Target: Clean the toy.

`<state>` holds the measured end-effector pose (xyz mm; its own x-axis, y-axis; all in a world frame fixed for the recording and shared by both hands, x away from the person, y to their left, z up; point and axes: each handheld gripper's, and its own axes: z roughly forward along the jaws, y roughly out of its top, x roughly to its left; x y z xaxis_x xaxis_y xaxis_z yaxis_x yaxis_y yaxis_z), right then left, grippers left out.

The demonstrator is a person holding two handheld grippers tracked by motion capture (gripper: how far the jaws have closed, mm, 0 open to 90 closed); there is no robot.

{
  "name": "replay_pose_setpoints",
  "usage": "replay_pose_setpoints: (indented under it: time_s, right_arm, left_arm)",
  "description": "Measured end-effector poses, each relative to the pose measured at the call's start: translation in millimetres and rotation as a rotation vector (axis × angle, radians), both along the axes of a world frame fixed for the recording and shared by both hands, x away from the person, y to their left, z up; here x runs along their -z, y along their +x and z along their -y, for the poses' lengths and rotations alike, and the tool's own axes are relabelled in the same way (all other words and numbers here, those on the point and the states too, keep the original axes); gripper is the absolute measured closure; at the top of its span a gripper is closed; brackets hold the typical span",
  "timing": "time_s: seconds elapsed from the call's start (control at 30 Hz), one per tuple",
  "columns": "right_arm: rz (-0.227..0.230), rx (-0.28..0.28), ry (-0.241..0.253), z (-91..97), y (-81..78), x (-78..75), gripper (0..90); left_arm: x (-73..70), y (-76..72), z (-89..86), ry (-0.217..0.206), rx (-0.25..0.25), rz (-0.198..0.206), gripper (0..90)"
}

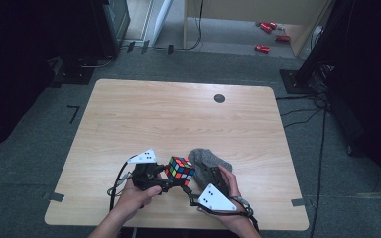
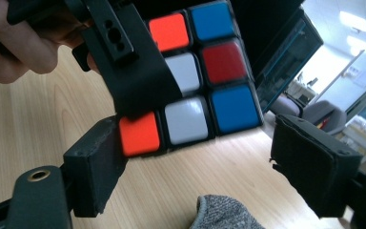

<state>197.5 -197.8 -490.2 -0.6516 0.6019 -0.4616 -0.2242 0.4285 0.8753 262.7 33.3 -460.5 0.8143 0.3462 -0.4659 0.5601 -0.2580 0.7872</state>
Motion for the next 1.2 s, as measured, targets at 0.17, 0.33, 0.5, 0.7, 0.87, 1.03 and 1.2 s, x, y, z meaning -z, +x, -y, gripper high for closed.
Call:
replay_pose_setpoints:
  time_s: [0.17,0.33,0.5,0.7,0.87,1.03,1.2]
  right_arm:
    - [0.040,-0.028,-0.041,-2.2,-2.3,2.5,30.1]
    - [0.044,-0.028,-0.061,-2.8,-3.6,2.0,33.8]
    - [-0.034,-0.003,-0.013,1.5,-2.0,-1.7,34.3]
    - [-0.155,0.076,0.116,24.5,10.0,-5.7,34.3]
    - [-0.282,0.052,0.250,30.7,9.0,-19.5,34.3]
    - [-0.374,0.047,0.322,24.4,4.3,-29.3,34.3]
    - [-0.517,0.067,0.373,16.4,2.6,-30.9,34.2]
  left_arm:
    - [1.3,2.5,0.2,-0.011,0.030,-0.045,34.5]
    - [2.1,5.2,-0.5,-0.017,0.038,-0.079,34.0]
    - [-3.6,5.0,-6.1,-0.027,-0.010,-0.009,25.3]
    - [-6.2,0.9,-14.3,0.029,-0.104,0.178,22.9]
    - [0.5,-11.6,1.5,0.134,-0.129,0.433,22.7]
    - [12.4,-24.6,16.5,0.202,-0.135,0.664,15.9]
    - [16.9,-32.6,23.0,0.222,-0.142,0.790,14.2]
